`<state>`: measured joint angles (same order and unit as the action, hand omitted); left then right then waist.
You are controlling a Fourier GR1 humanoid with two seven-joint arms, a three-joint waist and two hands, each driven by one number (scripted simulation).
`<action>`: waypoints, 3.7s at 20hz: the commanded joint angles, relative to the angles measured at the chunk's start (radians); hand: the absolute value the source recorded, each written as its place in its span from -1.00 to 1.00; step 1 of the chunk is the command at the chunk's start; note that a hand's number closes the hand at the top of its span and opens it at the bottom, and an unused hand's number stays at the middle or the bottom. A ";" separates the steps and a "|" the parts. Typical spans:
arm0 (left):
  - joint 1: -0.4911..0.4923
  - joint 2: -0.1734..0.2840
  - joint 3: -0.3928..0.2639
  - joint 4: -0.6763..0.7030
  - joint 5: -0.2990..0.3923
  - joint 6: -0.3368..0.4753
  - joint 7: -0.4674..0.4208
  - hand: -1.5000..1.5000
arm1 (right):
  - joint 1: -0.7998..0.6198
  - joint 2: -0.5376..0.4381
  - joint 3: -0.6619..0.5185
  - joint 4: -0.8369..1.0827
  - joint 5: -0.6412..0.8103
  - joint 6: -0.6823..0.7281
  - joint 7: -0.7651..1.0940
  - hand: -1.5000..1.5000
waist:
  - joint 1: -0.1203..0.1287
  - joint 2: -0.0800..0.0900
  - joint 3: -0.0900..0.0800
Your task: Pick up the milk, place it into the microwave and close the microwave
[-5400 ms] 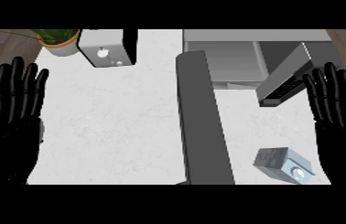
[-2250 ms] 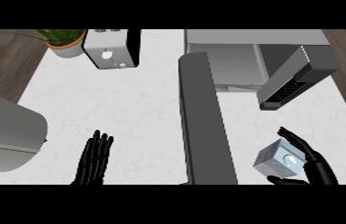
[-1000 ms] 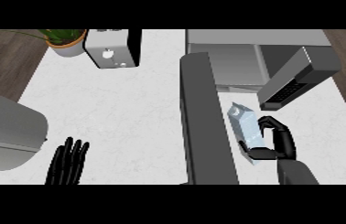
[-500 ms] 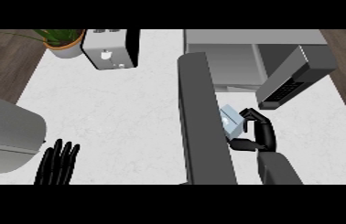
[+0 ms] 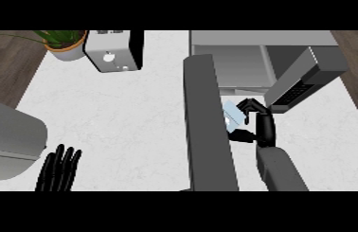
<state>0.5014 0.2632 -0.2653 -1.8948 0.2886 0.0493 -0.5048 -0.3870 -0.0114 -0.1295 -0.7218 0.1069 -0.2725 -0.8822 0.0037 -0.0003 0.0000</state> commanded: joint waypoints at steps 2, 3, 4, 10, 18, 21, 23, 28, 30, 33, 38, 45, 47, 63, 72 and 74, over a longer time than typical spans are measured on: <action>-0.022 0.021 0.063 0.033 0.042 -0.055 0.015 -1.00 | -0.079 -0.042 -0.009 -0.018 0.006 -0.035 0.108 1.00 | 0.002 0.000 0.000; -0.040 -0.023 0.028 0.075 -0.007 -0.037 -0.016 -1.00 | -0.086 -0.016 -0.019 0.035 0.003 -0.065 0.053 1.00 | 0.004 0.001 0.000; -0.016 -0.039 0.004 0.097 -0.018 -0.043 -0.064 -1.00 | -0.131 -0.018 -0.007 0.058 0.032 -0.099 0.112 1.00 | 0.007 0.001 0.000; -0.051 0.001 0.084 0.035 0.043 -0.056 0.030 -1.00 | -0.240 -0.019 -0.003 0.194 0.090 -0.199 0.157 1.00 | 0.014 0.005 0.001; -0.078 -0.003 0.084 0.047 0.050 -0.075 0.052 -1.00 | -0.472 -0.135 -0.040 0.442 0.156 -0.302 0.241 1.00 | 0.036 0.013 0.002; -0.117 -0.013 0.077 0.126 0.023 -0.097 -0.009 -1.00 | -0.495 -0.160 -0.048 0.511 0.171 -0.339 0.218 1.00 | 0.057 0.025 0.002; -0.110 -0.005 0.067 0.058 0.034 -0.088 0.042 -1.00 | -0.526 -0.202 -0.058 0.529 0.173 -0.354 0.237 1.00 | 0.076 0.034 0.004; -0.106 0.018 0.066 0.076 -0.043 -0.054 0.051 -1.00 | -0.573 -0.221 -0.043 0.571 0.214 -0.501 0.288 1.00 | 0.094 0.041 0.005; -0.120 0.009 0.073 0.095 -0.060 -0.035 0.046 -1.00 | -0.568 -0.258 -0.071 0.568 0.192 -0.513 0.279 1.00 | 0.087 0.041 0.005; -0.125 0.021 0.061 0.094 -0.080 -0.041 0.056 -1.00 | -0.625 -0.271 -0.039 0.609 0.235 -0.553 0.335 -1.00 | 0.105 0.047 0.004; -0.168 0.002 0.032 0.110 -0.116 -0.024 0.070 -1.00 | -0.624 -0.269 0.002 0.648 0.282 -0.569 0.343 -1.00 | 0.113 0.057 0.005; -0.179 -0.008 0.020 0.113 -0.124 -0.026 0.071 -1.00 | -0.651 -0.247 0.005 0.658 0.286 -0.494 0.349 -1.00 | 0.128 0.062 0.007; -0.128 -0.009 0.002 0.102 -0.115 -0.042 0.052 -1.00 | -0.626 -0.244 -0.024 0.631 0.255 -0.434 0.298 -1.00 | 0.122 0.052 0.007; -0.140 -0.024 -0.031 0.079 -0.148 -0.042 0.052 -1.00 | -0.508 -0.197 -0.168 0.596 0.108 -0.218 0.090 -1.00 | 0.071 0.030 0.005; -0.198 -0.057 -0.060 0.111 -0.177 -0.029 0.097 -1.00 | -0.357 -0.191 -0.222 0.583 0.051 -0.078 -0.083 -1.00 | 0.039 0.023 0.004; -0.157 -0.026 -0.044 0.076 -0.153 -0.058 0.092 -1.00 | -0.374 -0.193 -0.225 0.586 0.043 -0.016 -0.066 -1.00 | 0.044 0.019 0.004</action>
<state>0.3241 0.2170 -0.3146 -1.8041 0.1266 0.0118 -0.4200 -0.7906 -0.1901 -0.3394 -0.1353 0.1697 -0.3863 -0.9044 0.0526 0.0233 0.0041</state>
